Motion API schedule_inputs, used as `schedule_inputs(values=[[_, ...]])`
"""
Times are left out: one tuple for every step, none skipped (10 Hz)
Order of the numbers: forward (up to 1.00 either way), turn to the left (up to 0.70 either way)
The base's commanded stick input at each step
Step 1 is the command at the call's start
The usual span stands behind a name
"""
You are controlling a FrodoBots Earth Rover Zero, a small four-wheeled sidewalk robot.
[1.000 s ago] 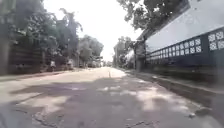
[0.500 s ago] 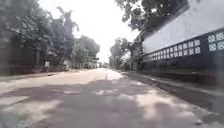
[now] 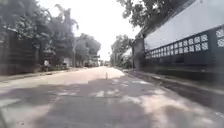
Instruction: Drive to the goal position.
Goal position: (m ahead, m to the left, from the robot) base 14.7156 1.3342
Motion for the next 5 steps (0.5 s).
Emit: schedule_inputs(values=[[0.5,-0.5],[0.5,-0.5],[0.5,-0.5],[0.5,-0.5],[0.5,-0.5]])
